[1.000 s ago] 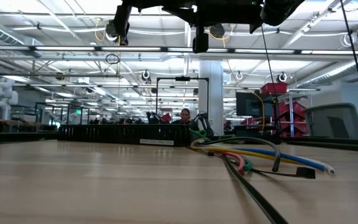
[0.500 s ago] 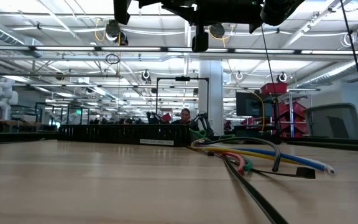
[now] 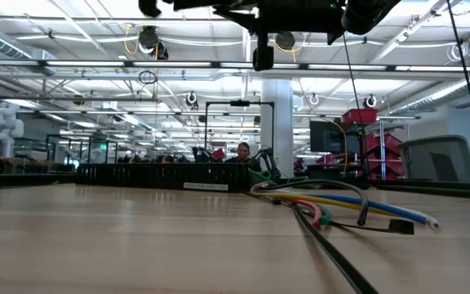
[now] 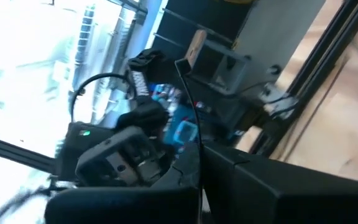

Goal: Ziptie cables
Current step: Insert the black zip tie into the lock head

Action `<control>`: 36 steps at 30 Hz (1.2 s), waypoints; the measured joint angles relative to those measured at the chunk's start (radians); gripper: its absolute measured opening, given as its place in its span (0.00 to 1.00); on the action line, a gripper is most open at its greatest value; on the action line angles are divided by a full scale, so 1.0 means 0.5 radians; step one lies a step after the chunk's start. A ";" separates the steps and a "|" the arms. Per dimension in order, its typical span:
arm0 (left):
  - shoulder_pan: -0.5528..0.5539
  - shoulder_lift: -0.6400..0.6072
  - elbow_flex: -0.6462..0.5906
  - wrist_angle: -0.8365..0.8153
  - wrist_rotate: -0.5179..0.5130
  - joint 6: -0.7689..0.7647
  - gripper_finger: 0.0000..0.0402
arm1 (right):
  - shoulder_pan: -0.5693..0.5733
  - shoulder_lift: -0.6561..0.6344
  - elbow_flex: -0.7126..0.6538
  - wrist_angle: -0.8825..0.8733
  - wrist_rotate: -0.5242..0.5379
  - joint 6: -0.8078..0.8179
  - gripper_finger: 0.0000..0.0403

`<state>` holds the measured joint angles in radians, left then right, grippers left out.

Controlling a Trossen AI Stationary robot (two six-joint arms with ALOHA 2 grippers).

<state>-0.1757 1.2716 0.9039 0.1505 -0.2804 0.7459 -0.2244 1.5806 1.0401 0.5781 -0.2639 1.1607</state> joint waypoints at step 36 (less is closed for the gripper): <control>0.633 -0.321 -0.143 0.249 0.684 -2.359 0.27 | -0.144 -0.182 0.000 0.049 0.408 -1.524 0.00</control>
<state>0.1407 1.1112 0.8322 0.2749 0.0614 -0.4337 -0.2963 1.4899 1.0401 0.6023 -0.0597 0.3988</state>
